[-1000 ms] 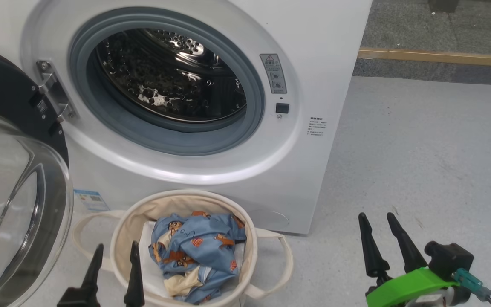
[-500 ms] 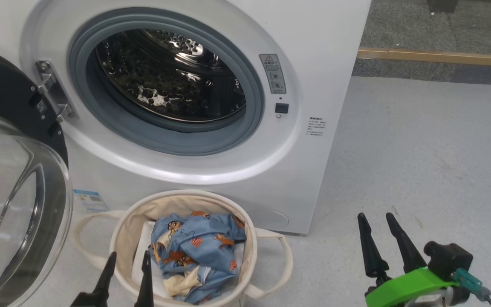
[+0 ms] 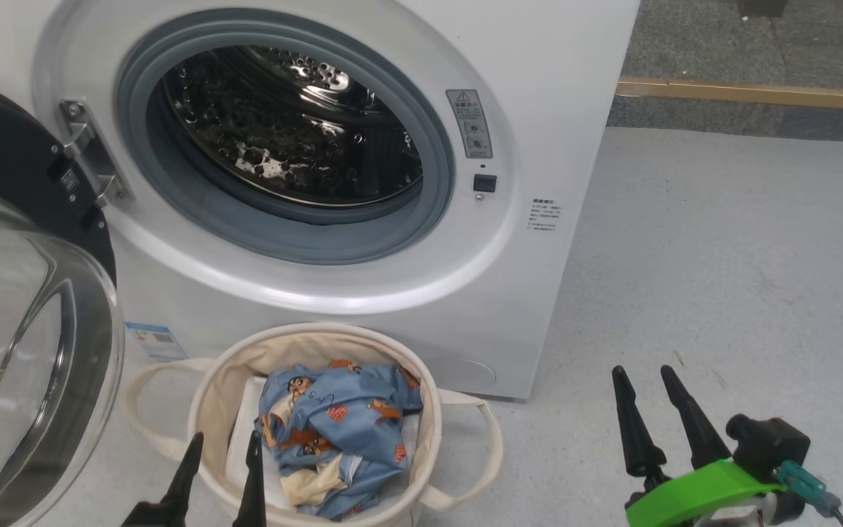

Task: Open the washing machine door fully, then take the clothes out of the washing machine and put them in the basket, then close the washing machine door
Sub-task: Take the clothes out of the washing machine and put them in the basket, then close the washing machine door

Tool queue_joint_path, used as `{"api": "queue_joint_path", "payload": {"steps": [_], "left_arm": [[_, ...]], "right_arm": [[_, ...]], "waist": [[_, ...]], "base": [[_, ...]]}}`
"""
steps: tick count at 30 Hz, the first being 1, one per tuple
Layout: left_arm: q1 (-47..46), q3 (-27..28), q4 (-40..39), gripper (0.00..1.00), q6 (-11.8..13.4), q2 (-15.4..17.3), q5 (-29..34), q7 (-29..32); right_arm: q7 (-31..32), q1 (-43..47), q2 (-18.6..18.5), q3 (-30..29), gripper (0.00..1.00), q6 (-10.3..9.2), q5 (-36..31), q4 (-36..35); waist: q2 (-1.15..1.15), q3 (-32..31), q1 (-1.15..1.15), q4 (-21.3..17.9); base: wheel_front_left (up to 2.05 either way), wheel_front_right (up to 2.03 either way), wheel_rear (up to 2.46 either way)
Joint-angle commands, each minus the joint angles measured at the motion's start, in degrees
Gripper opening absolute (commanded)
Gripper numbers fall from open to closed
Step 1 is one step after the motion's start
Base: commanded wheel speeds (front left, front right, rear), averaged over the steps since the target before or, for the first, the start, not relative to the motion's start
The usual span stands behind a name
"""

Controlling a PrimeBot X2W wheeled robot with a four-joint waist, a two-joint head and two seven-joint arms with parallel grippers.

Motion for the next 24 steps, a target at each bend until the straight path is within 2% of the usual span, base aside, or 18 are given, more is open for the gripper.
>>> {"api": "queue_joint_path", "payload": {"steps": [1, 13, 24], "left_arm": [[-2.0, 2.0, -1.7, 1.0, -0.4, 0.0, -0.5, -0.3], [-2.1, 2.9, -1.4, 1.0, -0.7, 0.0, -0.4, -0.3], [-2.4, 2.8, -1.0, 1.0, 0.1, 0.0, -0.8, -0.3]], "right_arm": [[-0.7, -1.1, 0.1, 1.5, 1.0, 0.01, 0.5, -1.6], [-0.7, -1.2, 0.1, 1.5, 1.0, 0.01, 0.7, -1.5], [-0.7, -1.4, 0.1, 1.5, 1.0, 0.01, 0.7, -1.5]], "waist": [[0.0, 0.0, 0.0, -0.1], [0.0, 0.2, 0.0, -0.6], [0.0, 0.6, 0.0, -0.6]], "base": [[0.0, 0.0, 0.0], [0.0, 0.0, 0.0], [-0.19, 0.09, 0.1]]}}
